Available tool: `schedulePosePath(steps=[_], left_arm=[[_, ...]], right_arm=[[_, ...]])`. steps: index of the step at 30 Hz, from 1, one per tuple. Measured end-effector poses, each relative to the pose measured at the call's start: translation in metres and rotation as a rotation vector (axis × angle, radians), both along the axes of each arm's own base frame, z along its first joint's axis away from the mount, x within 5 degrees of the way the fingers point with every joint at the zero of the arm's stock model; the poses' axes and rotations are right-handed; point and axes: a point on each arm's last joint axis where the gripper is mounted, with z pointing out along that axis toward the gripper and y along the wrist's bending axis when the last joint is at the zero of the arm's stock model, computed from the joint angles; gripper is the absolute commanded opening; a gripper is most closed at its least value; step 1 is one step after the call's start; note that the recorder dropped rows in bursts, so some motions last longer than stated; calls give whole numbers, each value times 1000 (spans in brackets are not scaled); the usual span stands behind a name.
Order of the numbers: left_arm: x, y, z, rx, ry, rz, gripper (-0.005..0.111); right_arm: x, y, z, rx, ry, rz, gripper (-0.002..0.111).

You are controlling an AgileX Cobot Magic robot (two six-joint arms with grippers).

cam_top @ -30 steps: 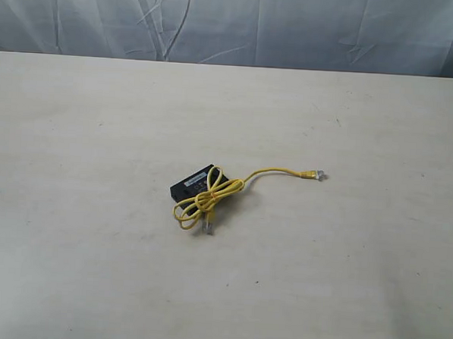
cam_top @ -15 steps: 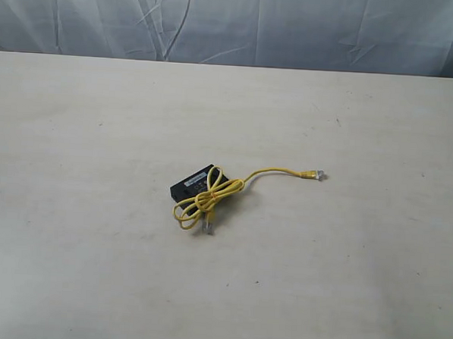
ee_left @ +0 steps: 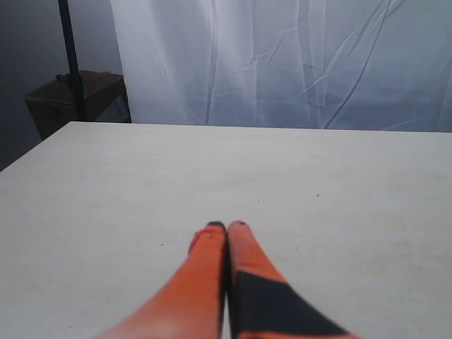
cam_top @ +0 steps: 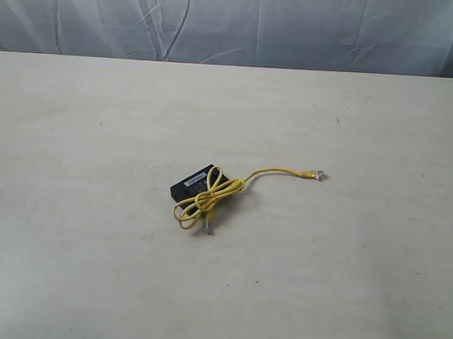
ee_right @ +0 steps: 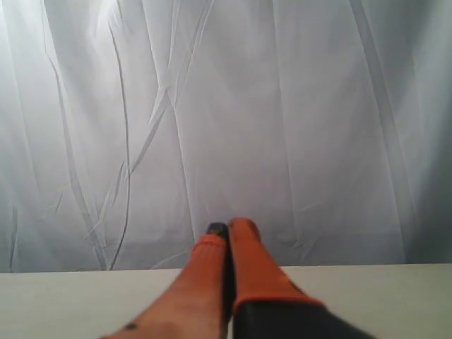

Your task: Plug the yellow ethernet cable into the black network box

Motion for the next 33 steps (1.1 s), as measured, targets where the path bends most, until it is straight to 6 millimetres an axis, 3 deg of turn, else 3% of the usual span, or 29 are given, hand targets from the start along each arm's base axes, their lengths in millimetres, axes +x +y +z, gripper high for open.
schedulePosePath(steps=[7,11,22,27,33], left_arm=[[0,0,0,0,0,0,0],[0,0,0,0,0,0,0],[0,0,0,0,0,0,0],[0,0,0,2,0,0,0],[0,0,0,2,0,0,0]], right_arm=[[14,3,51,-30,230,10,-1],[40,9,64,5,408,33,-1],[106,19,45,233,555,17,-1],[140,23,25,205,697,-7,-1],[184,36,21,158,968,34,-1]])
